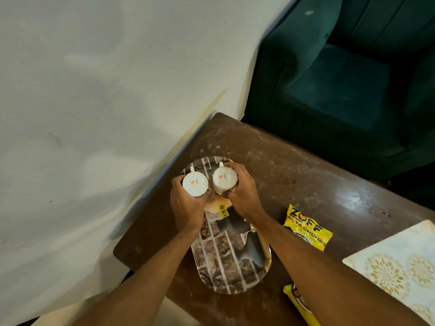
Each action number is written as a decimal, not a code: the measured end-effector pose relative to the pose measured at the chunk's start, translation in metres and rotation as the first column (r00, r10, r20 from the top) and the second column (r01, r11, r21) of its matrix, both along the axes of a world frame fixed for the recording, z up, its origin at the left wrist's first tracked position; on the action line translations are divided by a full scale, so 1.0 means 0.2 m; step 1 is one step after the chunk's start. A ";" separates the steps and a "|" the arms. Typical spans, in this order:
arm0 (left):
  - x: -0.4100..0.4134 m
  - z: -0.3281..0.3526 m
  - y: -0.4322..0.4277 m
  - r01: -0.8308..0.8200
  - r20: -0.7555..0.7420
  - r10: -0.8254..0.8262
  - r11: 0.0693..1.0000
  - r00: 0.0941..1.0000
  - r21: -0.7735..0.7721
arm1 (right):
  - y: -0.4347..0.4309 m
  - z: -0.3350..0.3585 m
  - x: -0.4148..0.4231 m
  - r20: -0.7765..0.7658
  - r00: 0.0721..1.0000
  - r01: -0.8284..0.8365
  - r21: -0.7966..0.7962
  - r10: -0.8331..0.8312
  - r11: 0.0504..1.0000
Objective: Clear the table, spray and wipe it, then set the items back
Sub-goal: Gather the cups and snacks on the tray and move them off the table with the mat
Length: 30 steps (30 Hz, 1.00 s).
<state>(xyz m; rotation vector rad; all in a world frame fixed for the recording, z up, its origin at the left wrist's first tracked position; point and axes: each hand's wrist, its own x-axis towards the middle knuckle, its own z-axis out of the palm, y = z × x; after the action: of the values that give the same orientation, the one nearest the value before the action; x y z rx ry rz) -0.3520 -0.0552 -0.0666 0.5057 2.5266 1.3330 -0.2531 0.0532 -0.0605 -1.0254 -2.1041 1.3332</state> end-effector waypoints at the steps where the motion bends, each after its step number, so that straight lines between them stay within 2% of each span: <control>1: 0.00 -0.01 0.00 0.000 0.004 0.000 1.000 1.000 0.002 | 0.00 -0.01 0.00 -0.007 1.000 0.005 -0.001 -0.005 1.000; 12: -0.01 -0.02 0.00 0.053 0.048 -0.052 0.998 0.997 -0.020 | 0.00 0.00 0.00 0.011 0.998 0.062 -0.041 -0.062 0.997; 18: 0.04 0.02 -0.07 0.123 0.056 -0.125 0.992 0.991 0.036 | -0.05 0.03 0.10 -0.003 0.995 0.099 -0.109 -0.100 0.989; 23: 0.19 0.14 -0.14 0.135 -0.072 -0.132 0.990 0.989 0.040 | -0.10 0.12 0.30 0.049 0.988 0.146 -0.033 -0.144 0.989; 26: 0.35 0.22 -0.16 0.236 -0.168 -0.225 0.971 0.960 0.049 | -0.18 0.20 0.47 0.024 0.985 0.171 -0.016 -0.171 0.985; 30: 0.62 0.34 -0.14 0.395 -0.246 -0.389 0.918 0.888 -0.027 | -0.31 0.31 0.76 0.051 0.972 0.231 0.020 -0.231 0.973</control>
<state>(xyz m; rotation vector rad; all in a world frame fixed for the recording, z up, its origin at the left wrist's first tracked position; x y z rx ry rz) -0.2279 -0.0840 0.0016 1.1846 2.4095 1.2057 -0.1005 -0.0081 0.0013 -1.2687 -1.9572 1.1871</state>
